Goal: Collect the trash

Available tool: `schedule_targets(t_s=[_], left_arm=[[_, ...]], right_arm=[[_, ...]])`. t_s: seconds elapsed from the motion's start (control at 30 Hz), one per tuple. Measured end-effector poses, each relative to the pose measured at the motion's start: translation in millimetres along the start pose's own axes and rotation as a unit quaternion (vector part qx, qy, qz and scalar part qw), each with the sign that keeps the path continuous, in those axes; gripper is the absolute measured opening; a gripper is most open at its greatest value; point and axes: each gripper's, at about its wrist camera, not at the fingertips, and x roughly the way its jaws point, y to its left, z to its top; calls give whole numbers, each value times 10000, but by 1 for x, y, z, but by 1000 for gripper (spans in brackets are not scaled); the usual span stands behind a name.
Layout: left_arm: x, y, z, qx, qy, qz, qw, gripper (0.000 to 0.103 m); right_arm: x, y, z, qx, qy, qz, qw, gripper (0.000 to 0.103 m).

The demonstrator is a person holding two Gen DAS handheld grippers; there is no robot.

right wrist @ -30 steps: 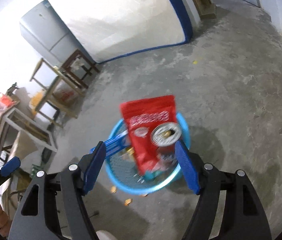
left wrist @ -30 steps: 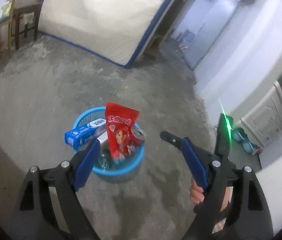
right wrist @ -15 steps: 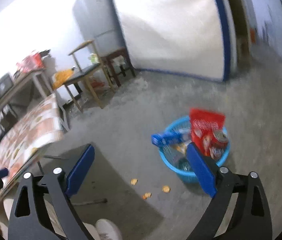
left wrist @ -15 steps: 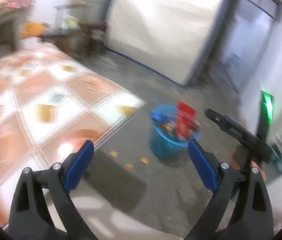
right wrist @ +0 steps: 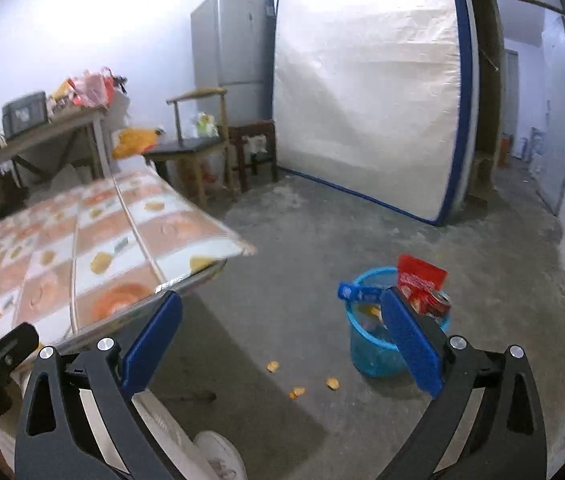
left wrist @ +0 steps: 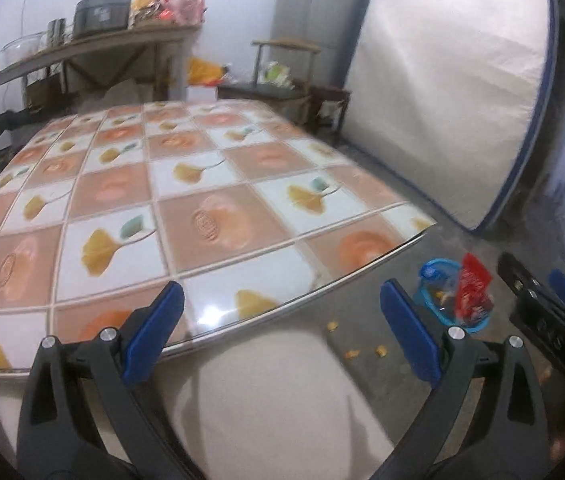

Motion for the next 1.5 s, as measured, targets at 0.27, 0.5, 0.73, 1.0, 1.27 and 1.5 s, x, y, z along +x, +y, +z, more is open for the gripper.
schedule_targets(t_s=[0.27,0.5,0.73,1.0,1.27,1.5], left_arm=[[-14,30,5,-597,-351,217,9974,95],[-20,37,1,-783,-287,246,9962,95],[-13,16,-5,-183,93,617,9979,95],[-14,23,-9,-375,158,1081,9933,95],[-27,18,-13,-289,-61,810,9963,95],[-23,19,-12,-315,67,1085,9936,95]], right_arm=[[-21,21,-2,-218,-43,-437,9988,97],[-22,32,1,-320,182,-497,9981,97],[-18,32,-3,-352,402,-550,9971,97],[-12,22,-4,-157,464,-557,9972,97],[-6,20,-3,-97,487,-446,9978,97],[-5,18,-4,-60,553,-425,9975,97]])
